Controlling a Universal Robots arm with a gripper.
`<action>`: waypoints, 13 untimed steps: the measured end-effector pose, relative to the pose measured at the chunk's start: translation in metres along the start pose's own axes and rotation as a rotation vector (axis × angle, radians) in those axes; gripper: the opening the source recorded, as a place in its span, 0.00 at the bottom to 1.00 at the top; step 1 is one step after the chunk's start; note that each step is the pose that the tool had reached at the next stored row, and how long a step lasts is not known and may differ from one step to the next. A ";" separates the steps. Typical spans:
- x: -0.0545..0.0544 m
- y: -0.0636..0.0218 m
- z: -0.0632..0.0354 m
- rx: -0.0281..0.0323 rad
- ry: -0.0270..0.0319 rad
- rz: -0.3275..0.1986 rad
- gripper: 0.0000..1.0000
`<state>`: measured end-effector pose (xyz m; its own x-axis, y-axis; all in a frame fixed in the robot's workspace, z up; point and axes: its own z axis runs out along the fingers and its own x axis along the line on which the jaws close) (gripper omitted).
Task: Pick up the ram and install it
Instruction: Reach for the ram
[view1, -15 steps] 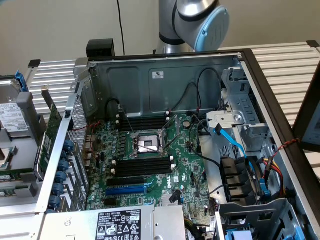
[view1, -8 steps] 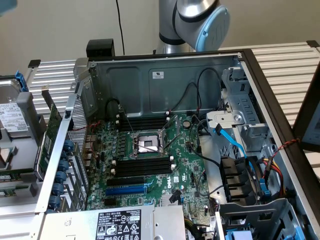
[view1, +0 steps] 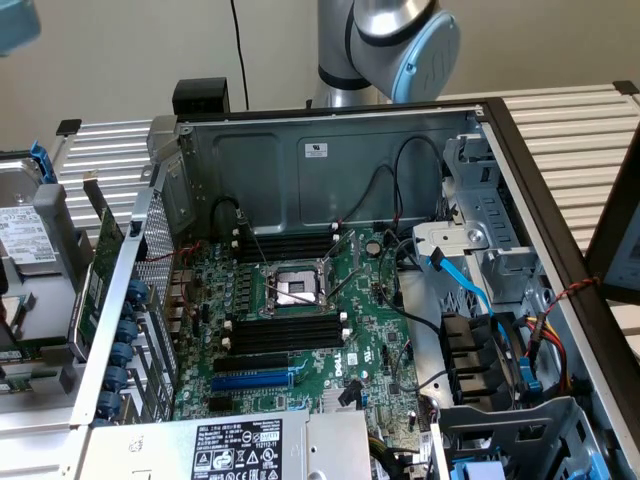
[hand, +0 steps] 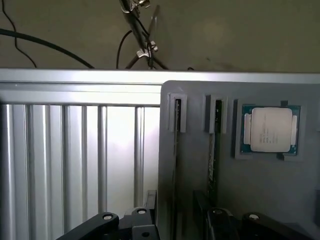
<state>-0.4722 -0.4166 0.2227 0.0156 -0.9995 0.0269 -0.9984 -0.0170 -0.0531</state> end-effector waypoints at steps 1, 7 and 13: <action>0.000 -0.0002 0.0018 0.0000 -0.0001 -0.004 0.42; 0.000 -0.0006 0.0128 0.0003 -0.0007 -0.013 0.42; 0.000 -0.0003 0.0171 0.0004 -0.0010 -0.022 0.34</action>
<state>-0.4710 -0.4167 0.2057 0.0373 -0.9989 0.0270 -0.9978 -0.0387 -0.0529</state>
